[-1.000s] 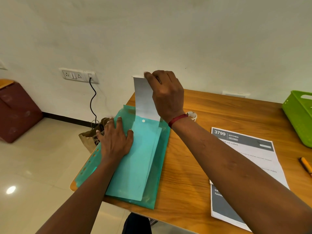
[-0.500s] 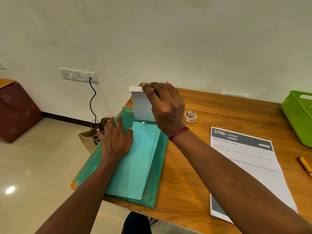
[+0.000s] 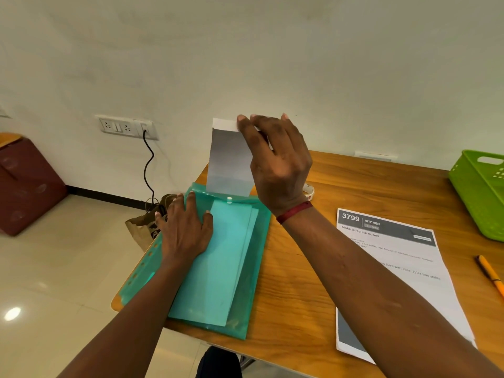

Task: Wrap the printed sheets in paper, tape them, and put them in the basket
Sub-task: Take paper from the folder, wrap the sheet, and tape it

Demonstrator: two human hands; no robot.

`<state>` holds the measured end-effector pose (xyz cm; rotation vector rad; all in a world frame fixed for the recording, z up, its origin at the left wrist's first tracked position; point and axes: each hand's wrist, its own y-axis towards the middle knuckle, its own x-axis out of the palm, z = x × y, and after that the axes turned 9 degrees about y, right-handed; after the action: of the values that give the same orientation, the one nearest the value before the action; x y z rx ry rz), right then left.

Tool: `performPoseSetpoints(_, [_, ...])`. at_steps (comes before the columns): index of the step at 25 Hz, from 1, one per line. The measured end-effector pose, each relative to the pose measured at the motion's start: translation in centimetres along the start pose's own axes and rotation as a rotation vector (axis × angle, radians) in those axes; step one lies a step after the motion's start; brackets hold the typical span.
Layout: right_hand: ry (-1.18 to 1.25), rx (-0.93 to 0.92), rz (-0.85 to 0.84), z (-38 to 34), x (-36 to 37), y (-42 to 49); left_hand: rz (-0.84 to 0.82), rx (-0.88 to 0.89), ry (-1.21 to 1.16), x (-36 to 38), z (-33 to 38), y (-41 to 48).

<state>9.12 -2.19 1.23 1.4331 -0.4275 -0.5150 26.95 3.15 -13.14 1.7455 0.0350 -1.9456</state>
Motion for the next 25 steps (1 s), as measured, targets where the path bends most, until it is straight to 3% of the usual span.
performPoseSetpoints(3, [0.021, 0.042, -0.001, -0.2, -0.1, -0.2, 0.005, 0.010, -0.006, 0.1, -0.1, 0.0])
performPoseSetpoints(8, [0.090, 0.282, 0.022, 0.0, -0.2, -1.0, 0.111, 0.024, -0.085, -0.4, 0.1, -0.2])
performPoseSetpoints(13, [0.247, 0.800, 0.144, 1.7, -1.3, -3.2, 0.221, 0.047, -0.204, -1.1, 0.2, -1.0])
performPoseSetpoints(20, [0.307, 1.541, 0.149, 2.4, -4.2, -8.9, 0.199, 0.162, -0.065, -1.3, 0.1, -0.9])
performPoseSetpoints(25, [0.335, 1.783, 0.236, 2.8, -6.0, -11.3, 0.172, 0.240, 0.054, -1.7, 0.1, -0.8])
